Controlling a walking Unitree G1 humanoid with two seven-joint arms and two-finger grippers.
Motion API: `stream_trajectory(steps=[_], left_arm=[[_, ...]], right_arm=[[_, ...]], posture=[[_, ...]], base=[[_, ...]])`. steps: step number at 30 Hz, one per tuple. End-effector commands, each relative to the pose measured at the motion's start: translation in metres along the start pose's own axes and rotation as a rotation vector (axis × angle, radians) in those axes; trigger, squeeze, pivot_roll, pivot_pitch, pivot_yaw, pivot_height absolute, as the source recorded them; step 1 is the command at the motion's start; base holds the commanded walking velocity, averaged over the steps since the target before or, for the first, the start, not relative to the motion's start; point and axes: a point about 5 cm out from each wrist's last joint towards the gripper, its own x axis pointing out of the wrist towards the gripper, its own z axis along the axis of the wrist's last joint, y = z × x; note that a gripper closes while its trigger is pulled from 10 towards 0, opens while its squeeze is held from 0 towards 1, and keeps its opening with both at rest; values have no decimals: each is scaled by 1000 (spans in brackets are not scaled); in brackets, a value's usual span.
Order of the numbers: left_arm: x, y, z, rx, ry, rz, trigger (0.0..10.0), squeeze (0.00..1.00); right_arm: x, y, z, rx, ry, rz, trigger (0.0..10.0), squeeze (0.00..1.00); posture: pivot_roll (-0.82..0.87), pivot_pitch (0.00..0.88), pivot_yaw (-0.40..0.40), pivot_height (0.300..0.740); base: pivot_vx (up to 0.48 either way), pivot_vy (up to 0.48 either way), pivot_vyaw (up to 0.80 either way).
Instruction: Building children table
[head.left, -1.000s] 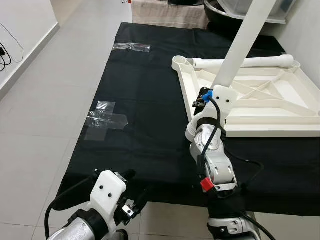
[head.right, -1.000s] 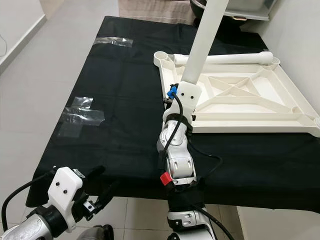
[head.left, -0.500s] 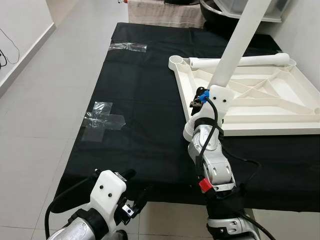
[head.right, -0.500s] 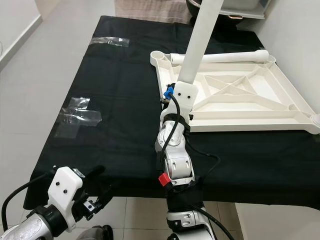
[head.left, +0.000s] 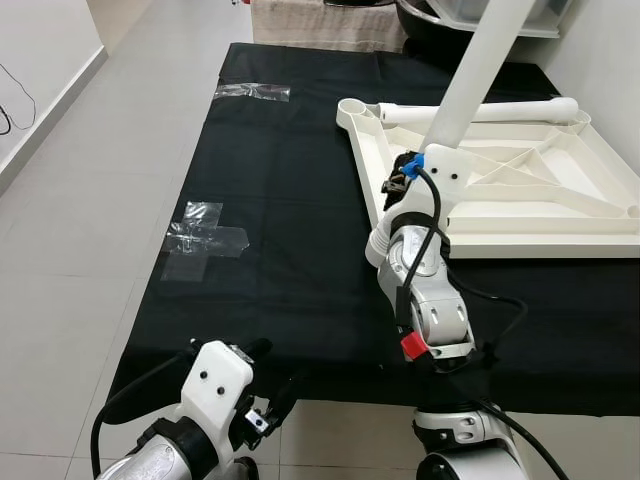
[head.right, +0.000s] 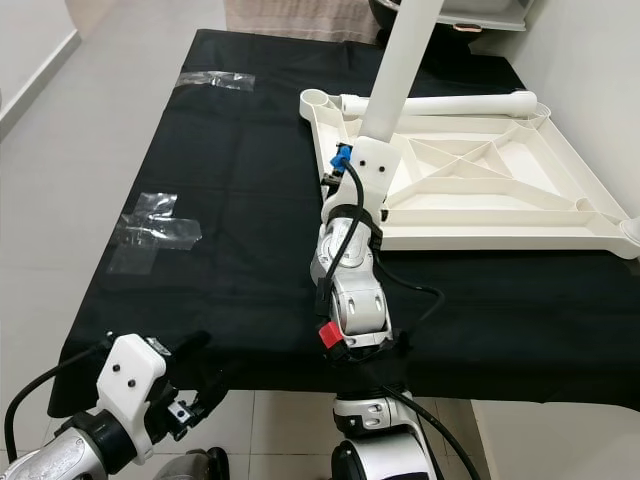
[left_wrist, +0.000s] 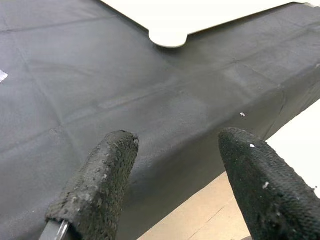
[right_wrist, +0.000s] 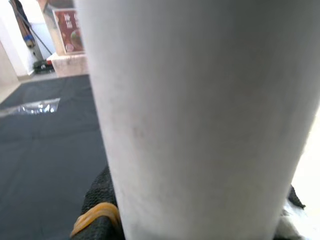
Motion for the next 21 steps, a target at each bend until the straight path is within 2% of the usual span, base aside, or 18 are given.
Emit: stream_trajectory(steps=[1,3,6,9,11,21], left_arm=[[0,-2,-6,-9,22,-7,10000,0],[-1,-2,-6,-9,22,-6,10000,0],[-1,-3,-6,-6,22,-11,10000,0],[-1,-3,-6,-5,23,-12,10000,0],[-1,-3,-6,-4,23,-14,10000,0],[-2,-3,-5,-4,25,-14,10000,0]], right_arm=[[-6,-7,-17,60,76,-42,10000,0],[-7,-9,-21,49,83,-45,10000,0],[-13,-13,-42,39,173,-64,10000,0],[-15,-14,-48,36,198,-70,10000,0],[-20,-18,-62,36,260,-100,10000,0],[-25,-26,-78,32,331,-179,10000,0]], posture=[[174,190,-74,740],[175,186,-72,740],[175,186,-70,740],[175,185,-69,740],[178,187,-71,740],[180,193,-66,740]], base=[[0,0,0],[0,0,0],[0,0,0],[0,0,0],[0,0,0],[0,0,0]])
